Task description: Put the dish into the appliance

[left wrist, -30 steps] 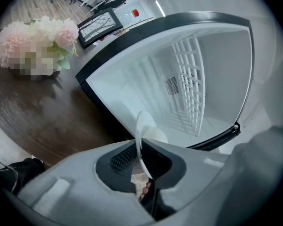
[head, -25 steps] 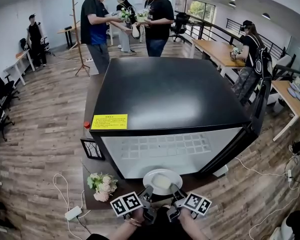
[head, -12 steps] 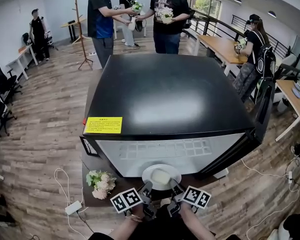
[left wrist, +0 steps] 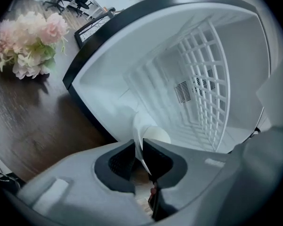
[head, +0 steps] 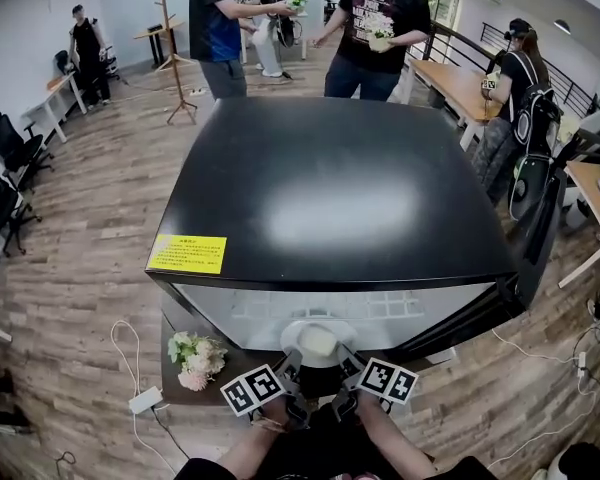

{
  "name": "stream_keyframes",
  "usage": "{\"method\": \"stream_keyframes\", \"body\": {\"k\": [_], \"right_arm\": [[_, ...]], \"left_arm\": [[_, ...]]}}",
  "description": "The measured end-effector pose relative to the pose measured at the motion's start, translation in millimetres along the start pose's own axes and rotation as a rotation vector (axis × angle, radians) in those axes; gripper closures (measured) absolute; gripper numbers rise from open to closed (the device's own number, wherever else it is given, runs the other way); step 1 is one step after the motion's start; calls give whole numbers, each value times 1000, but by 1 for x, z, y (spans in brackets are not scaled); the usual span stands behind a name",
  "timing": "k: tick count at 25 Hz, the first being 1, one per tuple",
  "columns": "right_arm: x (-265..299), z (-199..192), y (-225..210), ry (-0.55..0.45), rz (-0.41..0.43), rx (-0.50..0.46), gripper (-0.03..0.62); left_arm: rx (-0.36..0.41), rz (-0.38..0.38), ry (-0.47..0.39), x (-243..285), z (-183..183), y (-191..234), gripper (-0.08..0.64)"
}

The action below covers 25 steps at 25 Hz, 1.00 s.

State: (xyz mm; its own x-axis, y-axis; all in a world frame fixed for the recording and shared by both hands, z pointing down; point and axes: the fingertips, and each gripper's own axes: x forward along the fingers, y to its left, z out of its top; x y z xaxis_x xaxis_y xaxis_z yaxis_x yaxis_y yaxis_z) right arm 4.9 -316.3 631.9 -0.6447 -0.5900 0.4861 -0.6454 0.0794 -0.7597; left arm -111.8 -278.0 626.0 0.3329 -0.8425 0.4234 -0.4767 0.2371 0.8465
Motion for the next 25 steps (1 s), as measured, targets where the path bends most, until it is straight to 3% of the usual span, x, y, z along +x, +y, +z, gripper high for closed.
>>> {"method": "stream_keyframes", "body": {"k": [3,16,25], "right_arm": [[8,6,-1,28,0,2,522],[36,35,-1,61,-44,-160,497],[54,47,4,49,-39,-211,492]], "left_arm": [[-29,8,-25,5,4,-1,508],[-113,41,-106,33,22,-2,509],[-126,77,-136,46,38,-1,509]]}}
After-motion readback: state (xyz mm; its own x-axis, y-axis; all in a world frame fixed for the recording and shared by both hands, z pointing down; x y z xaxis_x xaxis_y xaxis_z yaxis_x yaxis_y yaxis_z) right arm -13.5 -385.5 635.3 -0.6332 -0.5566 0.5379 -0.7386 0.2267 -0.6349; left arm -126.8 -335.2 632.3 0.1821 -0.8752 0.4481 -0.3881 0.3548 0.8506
